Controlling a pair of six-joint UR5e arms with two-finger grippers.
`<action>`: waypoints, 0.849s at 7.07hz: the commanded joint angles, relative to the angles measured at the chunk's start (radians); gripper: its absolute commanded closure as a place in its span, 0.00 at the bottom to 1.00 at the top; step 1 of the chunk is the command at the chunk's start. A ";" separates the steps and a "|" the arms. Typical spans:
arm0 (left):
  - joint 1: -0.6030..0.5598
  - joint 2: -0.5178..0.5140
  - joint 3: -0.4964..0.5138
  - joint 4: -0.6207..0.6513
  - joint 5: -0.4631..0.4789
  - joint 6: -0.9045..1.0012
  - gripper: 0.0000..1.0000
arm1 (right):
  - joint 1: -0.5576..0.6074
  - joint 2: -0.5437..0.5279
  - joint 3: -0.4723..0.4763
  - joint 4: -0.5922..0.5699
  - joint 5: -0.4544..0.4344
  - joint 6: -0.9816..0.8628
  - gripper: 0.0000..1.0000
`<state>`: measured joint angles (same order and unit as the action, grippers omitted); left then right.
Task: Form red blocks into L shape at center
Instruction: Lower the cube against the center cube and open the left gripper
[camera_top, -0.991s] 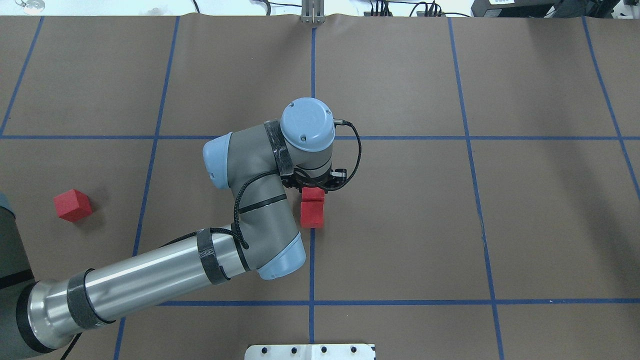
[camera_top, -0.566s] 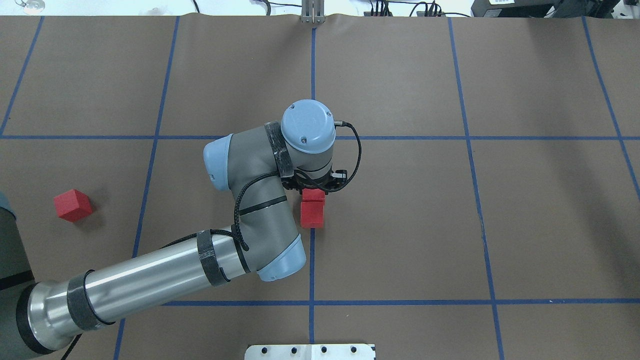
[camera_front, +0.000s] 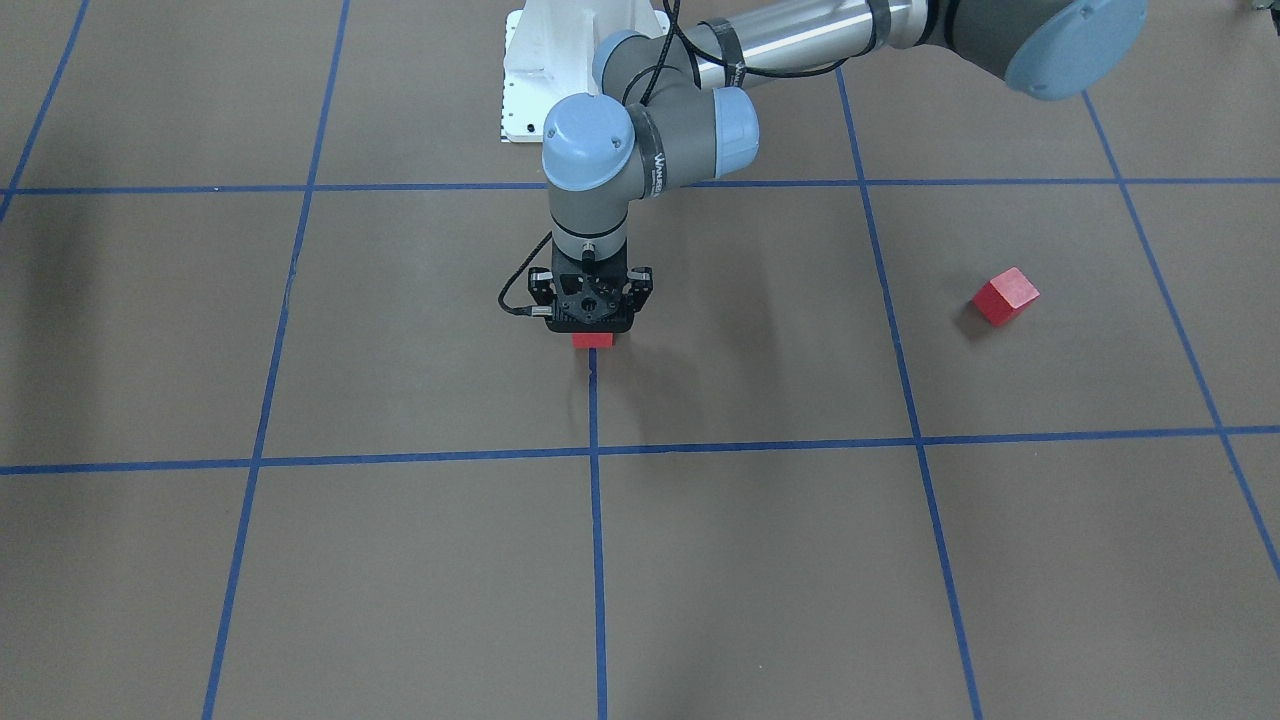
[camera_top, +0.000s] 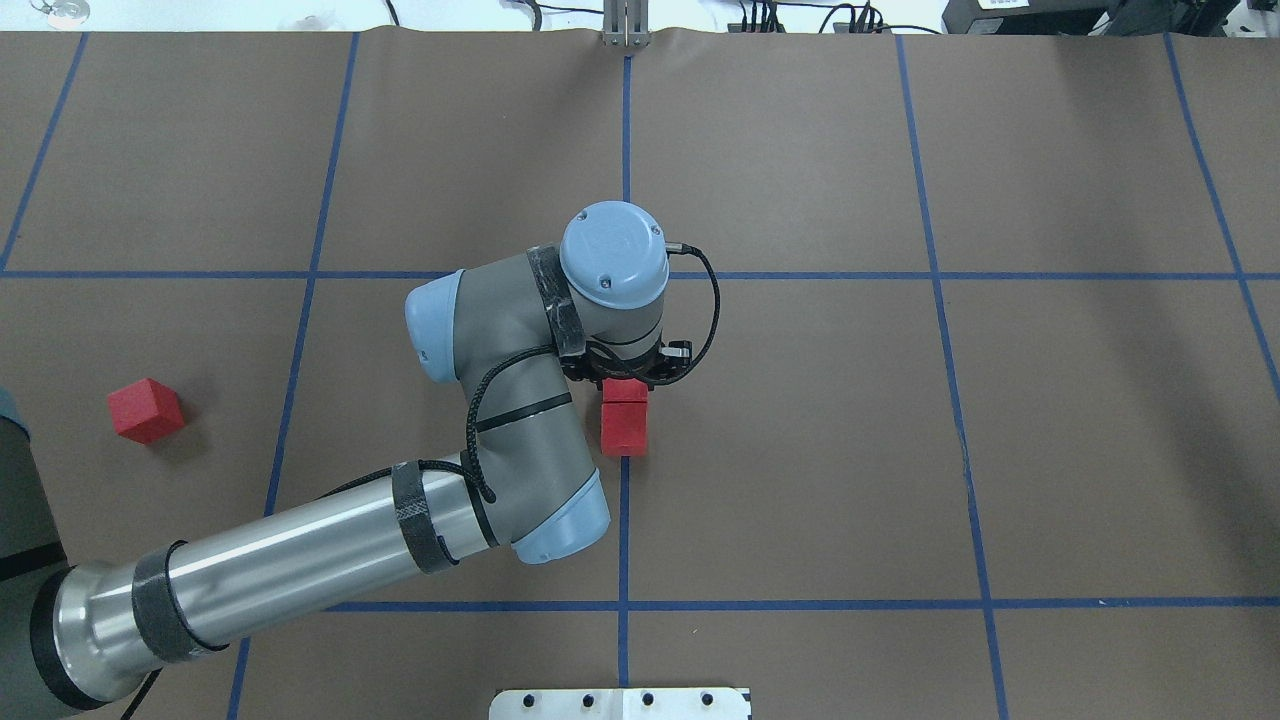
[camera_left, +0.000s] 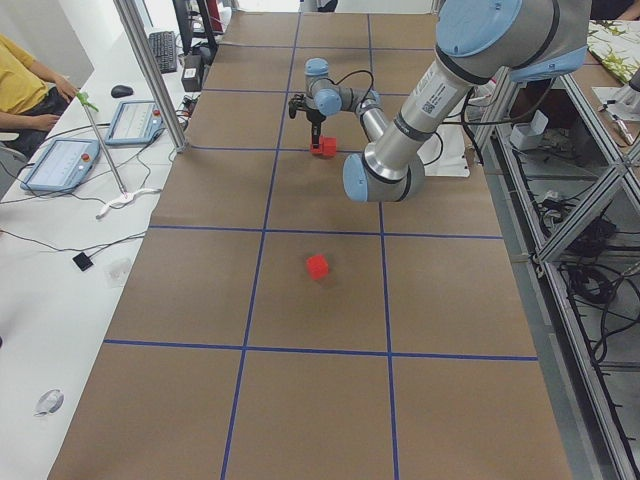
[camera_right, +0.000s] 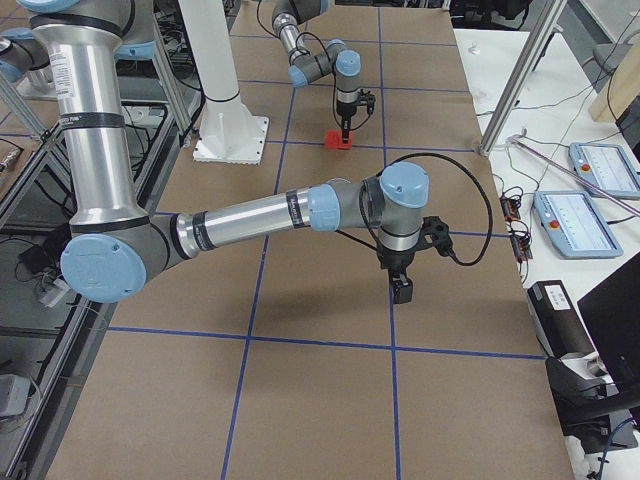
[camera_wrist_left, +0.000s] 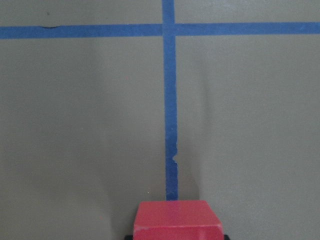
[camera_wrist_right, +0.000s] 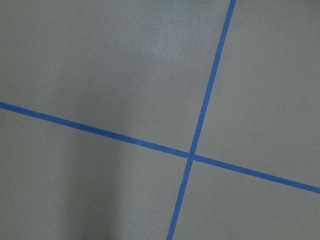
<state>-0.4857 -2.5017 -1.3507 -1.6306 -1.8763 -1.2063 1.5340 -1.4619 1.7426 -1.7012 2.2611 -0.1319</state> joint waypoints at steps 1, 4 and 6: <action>0.001 0.003 -0.001 0.000 0.000 0.001 0.89 | 0.000 0.000 0.000 0.000 -0.002 0.000 0.00; 0.004 0.004 0.001 0.000 -0.001 0.001 0.85 | 0.000 0.000 0.000 0.000 -0.002 0.000 0.00; 0.006 0.003 0.001 0.000 0.000 0.001 0.82 | 0.000 0.000 -0.002 0.000 -0.002 0.000 0.00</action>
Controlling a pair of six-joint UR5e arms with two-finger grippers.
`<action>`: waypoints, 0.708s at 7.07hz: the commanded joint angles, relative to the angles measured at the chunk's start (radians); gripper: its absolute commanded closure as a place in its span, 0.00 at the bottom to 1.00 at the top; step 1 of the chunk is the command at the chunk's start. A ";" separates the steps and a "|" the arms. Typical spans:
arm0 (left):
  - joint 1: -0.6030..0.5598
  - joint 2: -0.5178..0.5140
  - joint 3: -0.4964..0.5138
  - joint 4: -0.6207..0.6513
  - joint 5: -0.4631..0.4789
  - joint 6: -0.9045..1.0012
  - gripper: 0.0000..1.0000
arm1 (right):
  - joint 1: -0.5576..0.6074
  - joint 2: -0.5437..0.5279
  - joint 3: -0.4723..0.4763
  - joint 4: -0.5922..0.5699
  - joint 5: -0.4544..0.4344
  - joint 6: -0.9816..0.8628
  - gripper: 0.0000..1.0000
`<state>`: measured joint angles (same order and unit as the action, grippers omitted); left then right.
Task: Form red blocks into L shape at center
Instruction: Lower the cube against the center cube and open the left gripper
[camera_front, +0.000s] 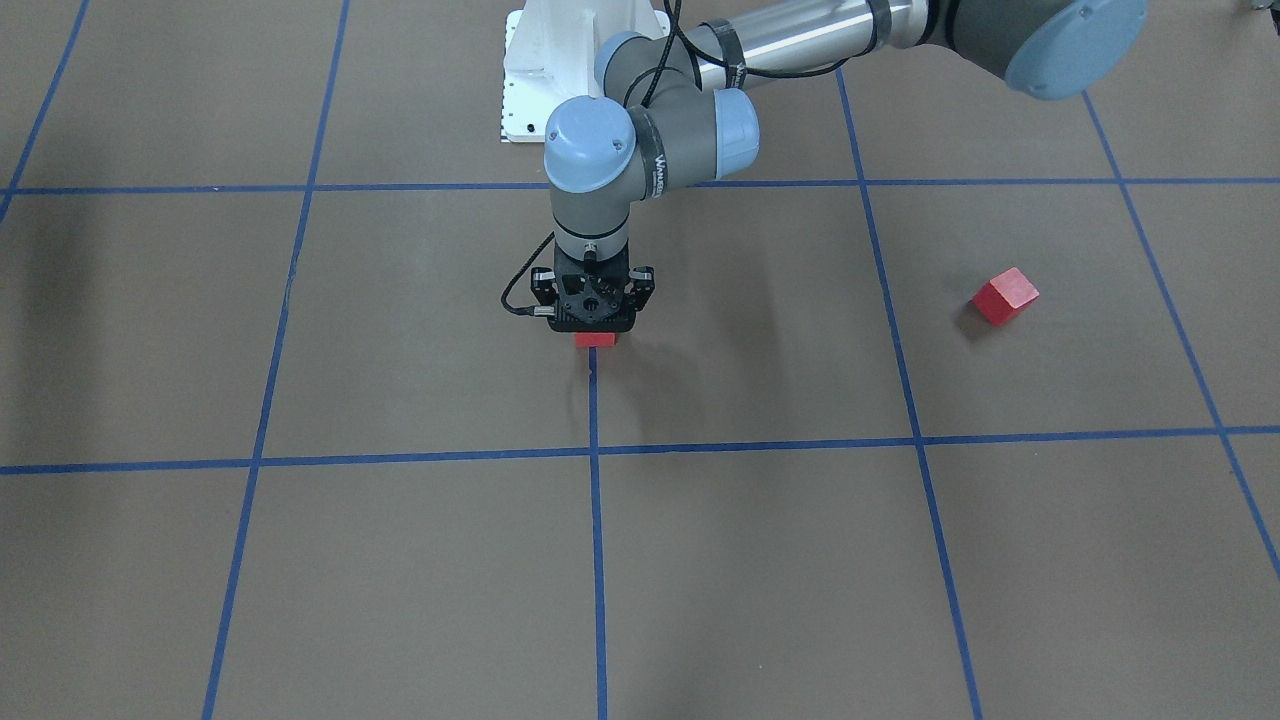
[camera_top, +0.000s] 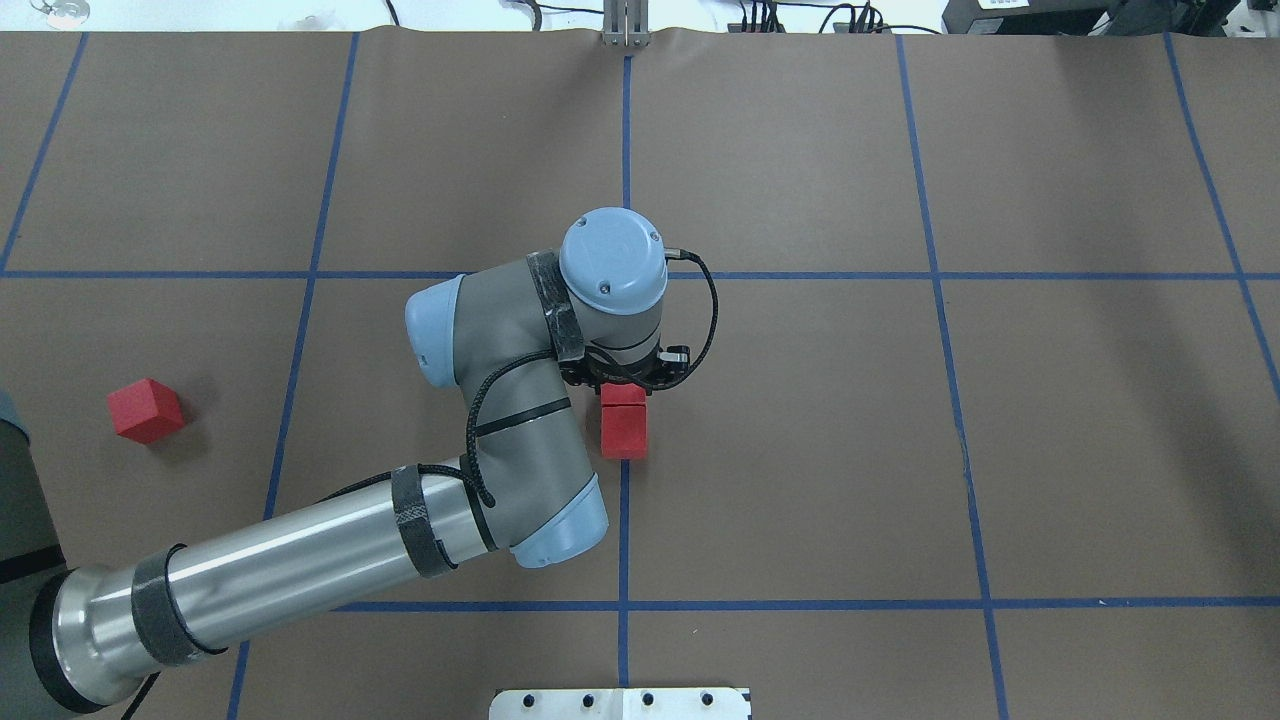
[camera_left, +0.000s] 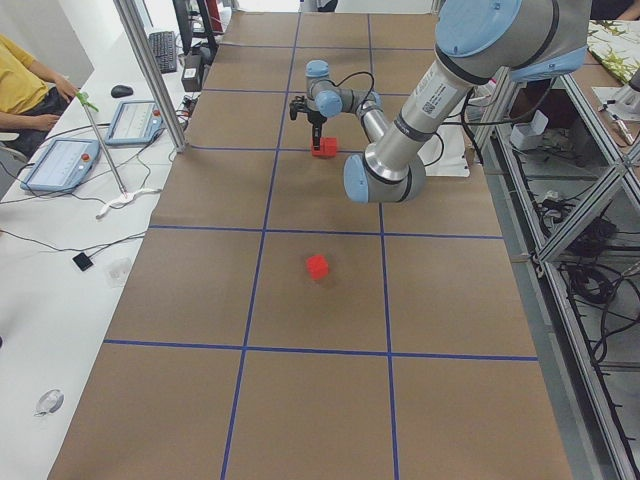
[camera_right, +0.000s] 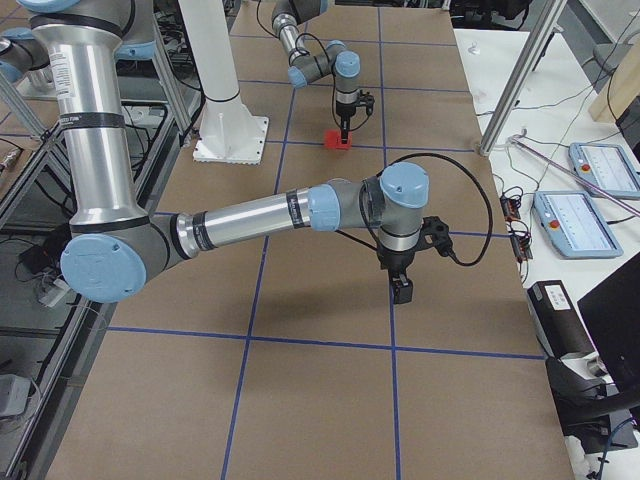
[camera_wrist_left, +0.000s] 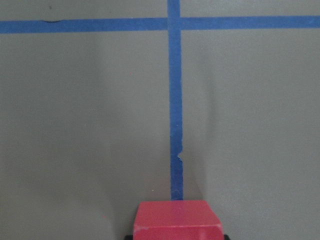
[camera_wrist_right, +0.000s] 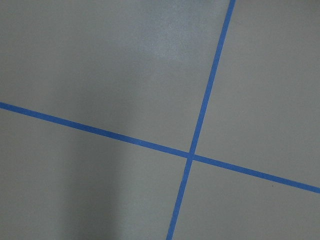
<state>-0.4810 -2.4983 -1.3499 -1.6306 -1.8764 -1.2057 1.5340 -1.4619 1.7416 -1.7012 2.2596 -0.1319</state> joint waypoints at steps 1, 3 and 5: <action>0.001 -0.001 0.000 0.000 0.000 0.000 0.82 | 0.000 0.000 0.000 0.000 0.000 0.000 0.00; 0.001 0.001 0.000 0.002 0.000 0.002 0.70 | 0.000 0.000 0.001 0.000 0.000 0.000 0.00; 0.001 0.001 0.000 0.000 0.000 0.002 0.58 | 0.000 0.000 0.000 0.000 0.000 0.000 0.00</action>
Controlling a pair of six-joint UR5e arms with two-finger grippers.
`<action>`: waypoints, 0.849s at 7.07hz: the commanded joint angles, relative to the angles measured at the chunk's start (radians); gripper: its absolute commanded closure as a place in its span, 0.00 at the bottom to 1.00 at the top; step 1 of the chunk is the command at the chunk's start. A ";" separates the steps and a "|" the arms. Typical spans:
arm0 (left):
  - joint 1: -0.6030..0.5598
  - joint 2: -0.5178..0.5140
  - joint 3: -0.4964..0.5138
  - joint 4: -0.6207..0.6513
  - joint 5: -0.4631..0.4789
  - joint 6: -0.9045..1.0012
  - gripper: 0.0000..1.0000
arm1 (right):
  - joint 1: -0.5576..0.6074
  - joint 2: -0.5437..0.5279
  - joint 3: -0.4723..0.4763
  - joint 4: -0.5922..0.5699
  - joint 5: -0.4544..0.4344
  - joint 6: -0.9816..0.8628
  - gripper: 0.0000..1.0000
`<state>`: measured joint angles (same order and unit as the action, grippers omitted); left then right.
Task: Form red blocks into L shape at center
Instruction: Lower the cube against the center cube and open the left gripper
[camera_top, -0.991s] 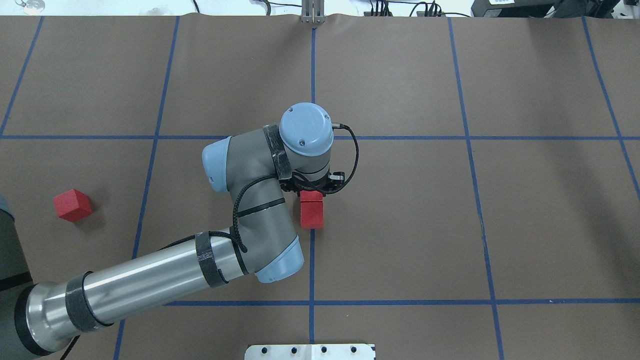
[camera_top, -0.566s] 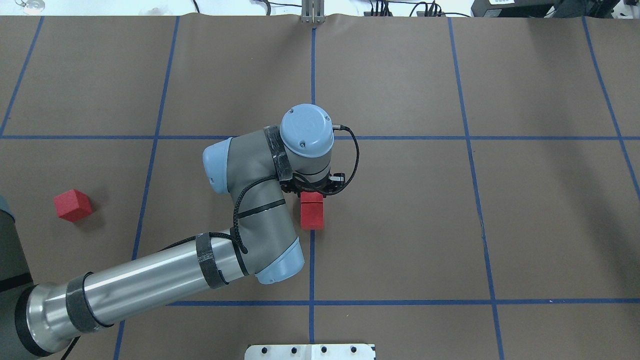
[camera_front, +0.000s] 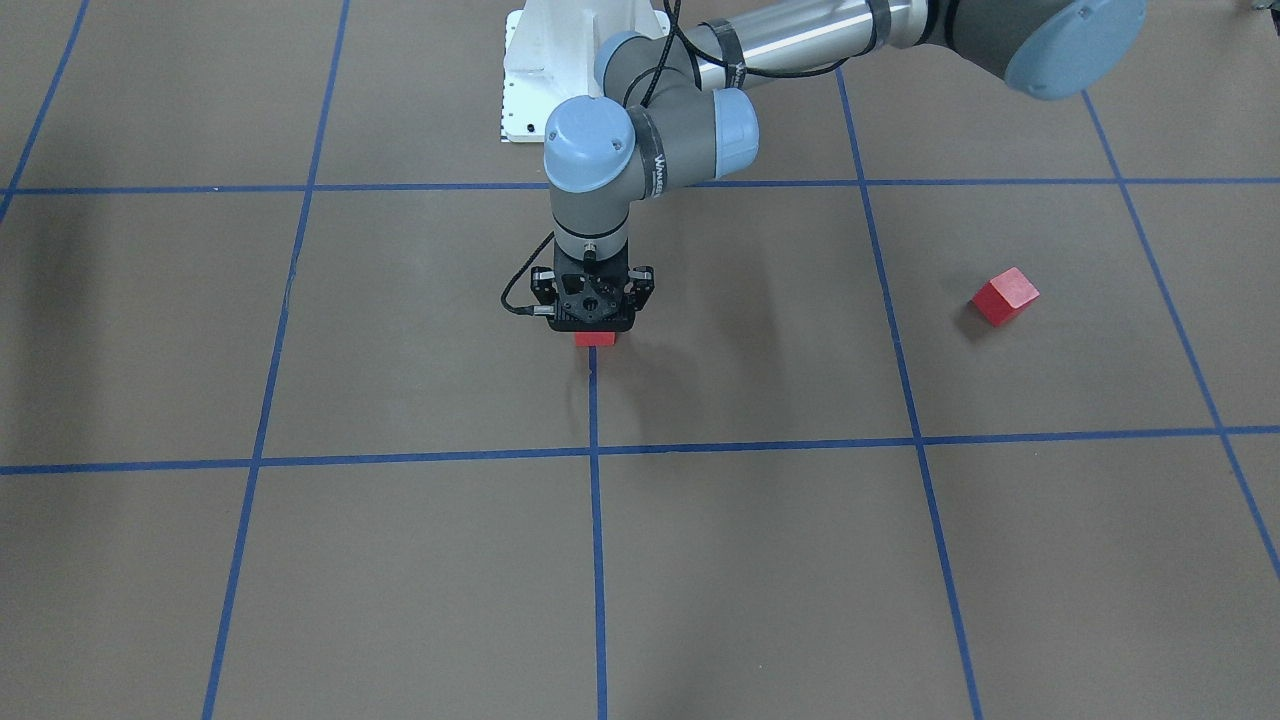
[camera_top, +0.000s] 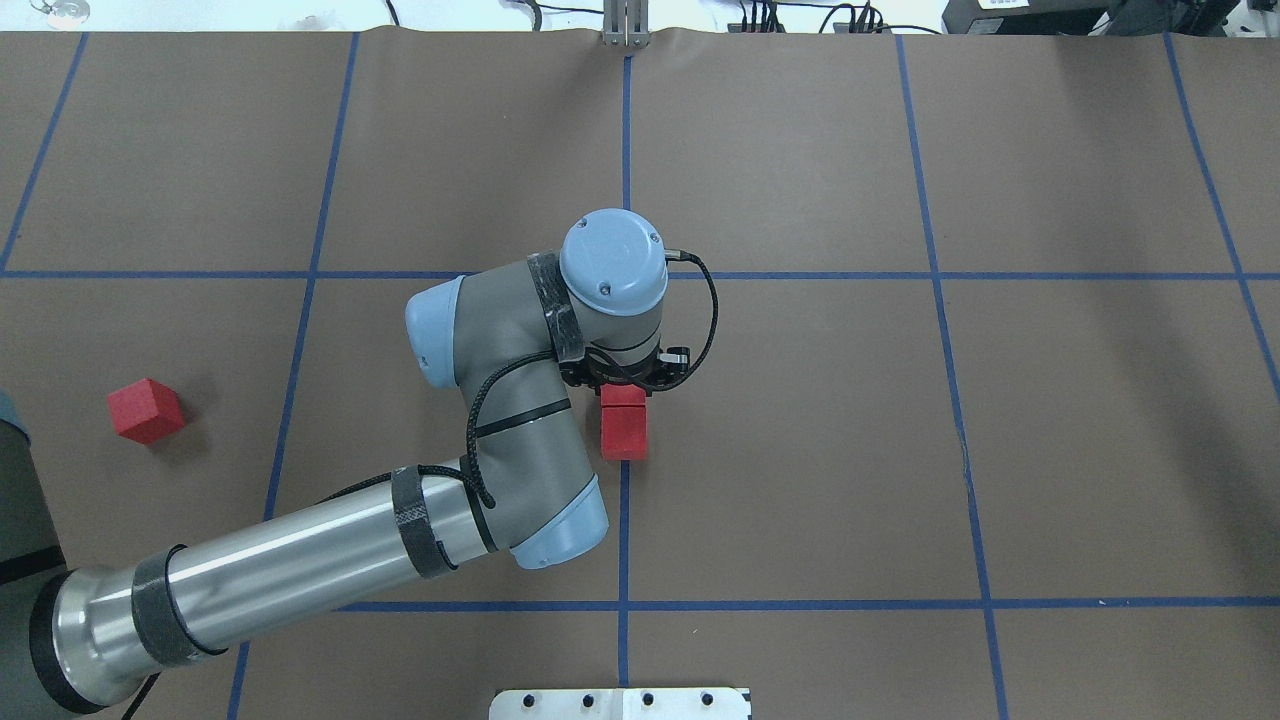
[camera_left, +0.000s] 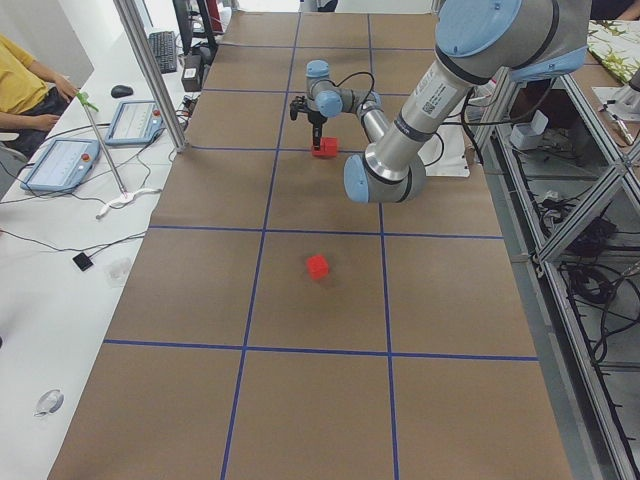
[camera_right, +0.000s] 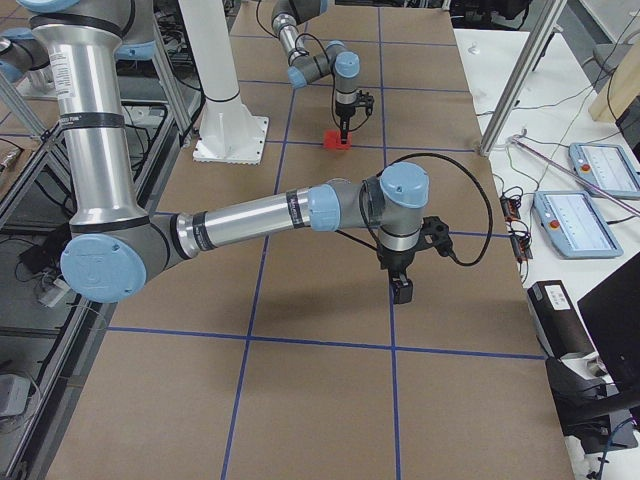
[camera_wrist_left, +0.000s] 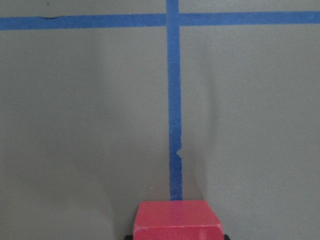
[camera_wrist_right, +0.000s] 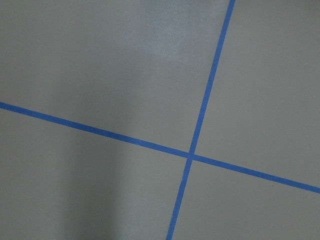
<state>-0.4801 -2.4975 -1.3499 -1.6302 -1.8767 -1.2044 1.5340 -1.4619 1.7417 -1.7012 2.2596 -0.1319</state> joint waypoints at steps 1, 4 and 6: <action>0.000 0.000 0.000 0.000 0.001 0.002 0.56 | 0.000 0.000 -0.001 0.000 0.000 0.000 0.01; 0.000 0.000 0.002 0.000 -0.001 0.002 0.43 | 0.000 0.002 -0.001 0.000 0.000 0.000 0.00; 0.000 0.000 0.002 0.000 0.001 0.003 0.27 | 0.000 0.008 -0.011 0.000 0.000 0.000 0.01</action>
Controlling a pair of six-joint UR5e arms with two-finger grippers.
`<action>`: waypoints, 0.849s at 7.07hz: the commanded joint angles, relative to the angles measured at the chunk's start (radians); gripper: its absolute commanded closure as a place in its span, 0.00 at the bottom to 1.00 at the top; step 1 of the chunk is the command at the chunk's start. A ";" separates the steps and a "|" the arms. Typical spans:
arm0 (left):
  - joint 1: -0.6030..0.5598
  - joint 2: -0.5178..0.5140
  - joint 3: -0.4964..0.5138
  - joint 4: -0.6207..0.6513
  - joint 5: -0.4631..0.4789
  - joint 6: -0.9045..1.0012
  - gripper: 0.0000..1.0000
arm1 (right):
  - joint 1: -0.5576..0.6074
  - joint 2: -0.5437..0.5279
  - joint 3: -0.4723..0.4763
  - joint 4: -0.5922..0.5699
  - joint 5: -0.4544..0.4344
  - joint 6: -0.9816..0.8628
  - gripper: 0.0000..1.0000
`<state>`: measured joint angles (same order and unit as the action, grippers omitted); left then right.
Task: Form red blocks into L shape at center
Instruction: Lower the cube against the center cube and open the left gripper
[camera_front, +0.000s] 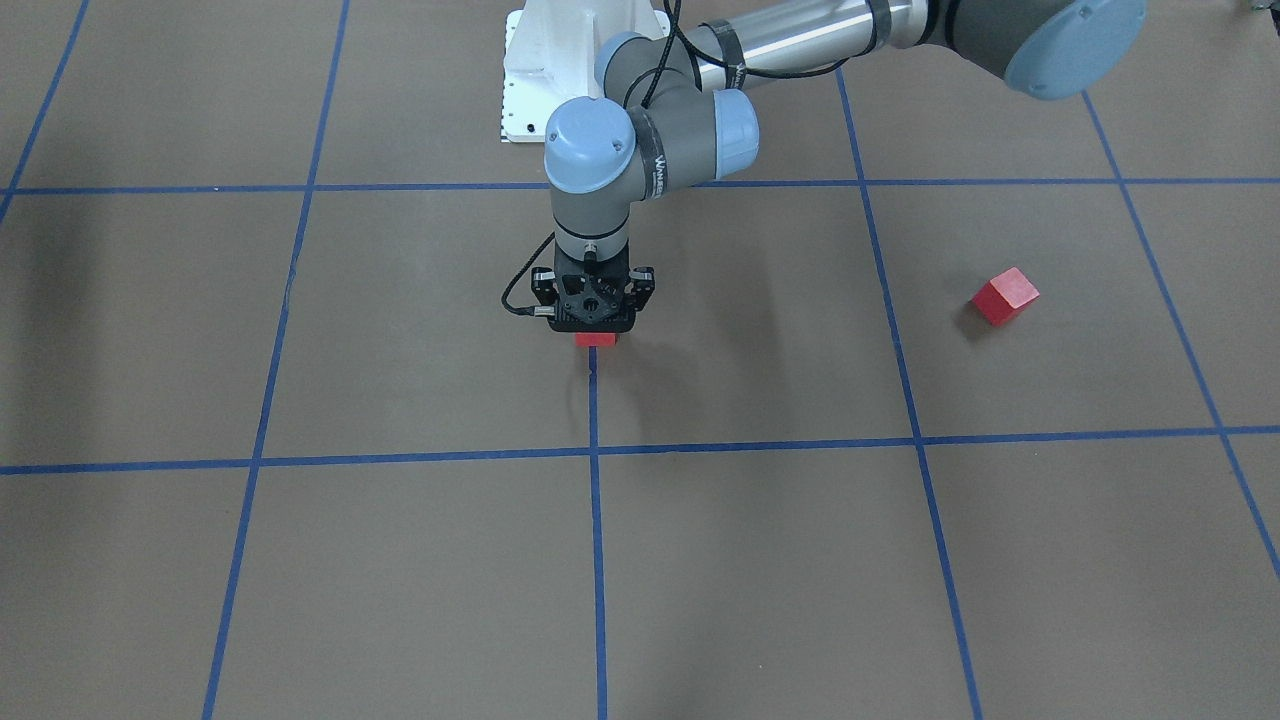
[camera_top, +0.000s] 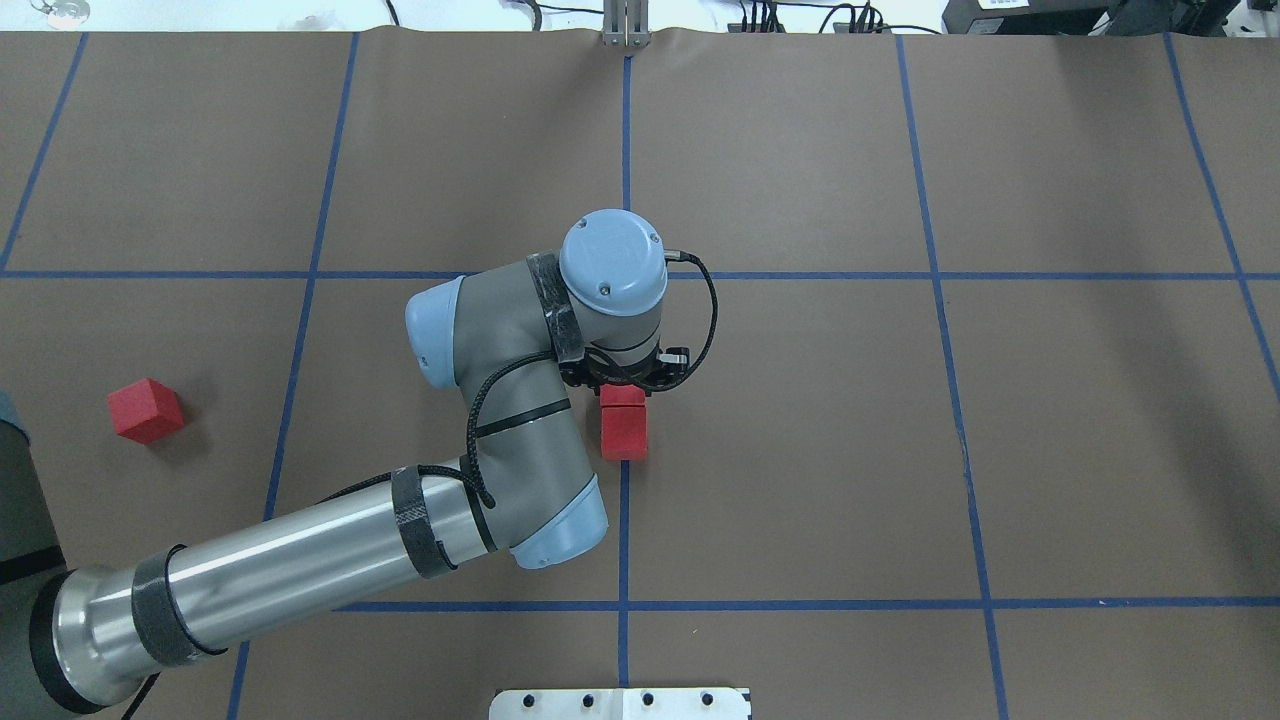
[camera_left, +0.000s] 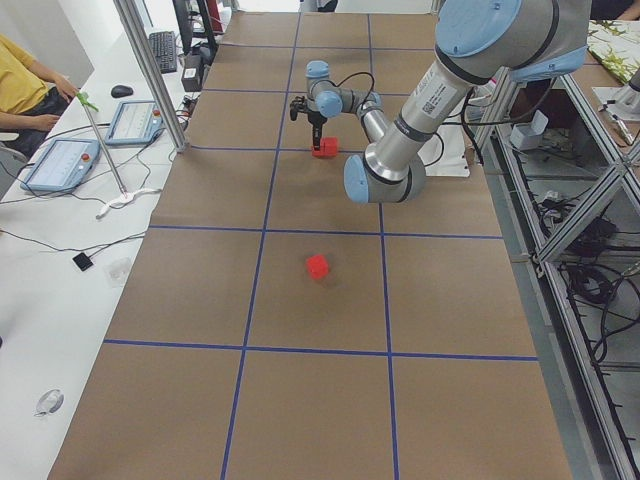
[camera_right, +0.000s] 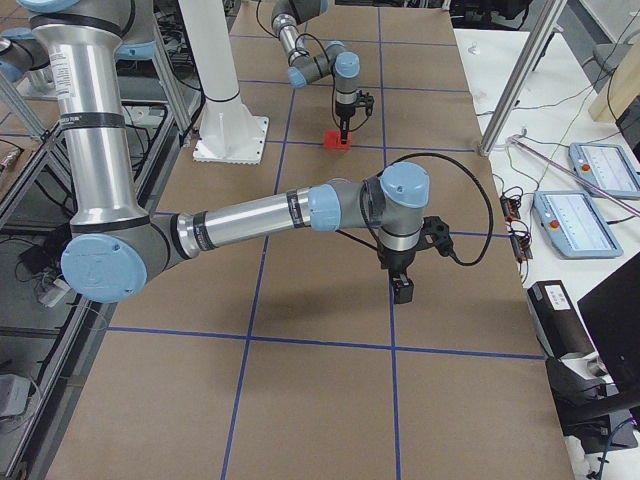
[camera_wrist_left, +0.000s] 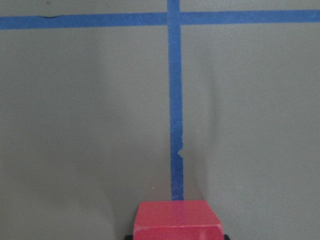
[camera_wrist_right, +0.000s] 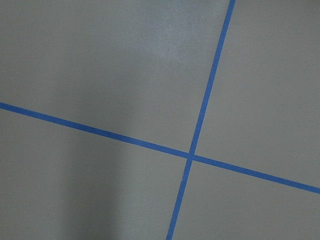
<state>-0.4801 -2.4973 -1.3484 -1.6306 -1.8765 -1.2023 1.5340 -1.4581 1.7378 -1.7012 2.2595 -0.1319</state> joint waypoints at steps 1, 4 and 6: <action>0.000 0.000 0.000 0.002 0.000 0.001 0.13 | 0.000 0.007 -0.009 0.000 0.000 0.000 0.00; -0.012 -0.003 -0.020 0.003 0.003 0.015 0.01 | 0.000 0.009 -0.009 0.000 0.000 0.000 0.00; -0.043 0.039 -0.105 0.014 0.000 0.099 0.00 | 0.000 0.010 -0.009 0.000 0.000 0.000 0.00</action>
<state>-0.5035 -2.4901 -1.4040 -1.6226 -1.8744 -1.1547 1.5340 -1.4488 1.7288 -1.7012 2.2596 -0.1319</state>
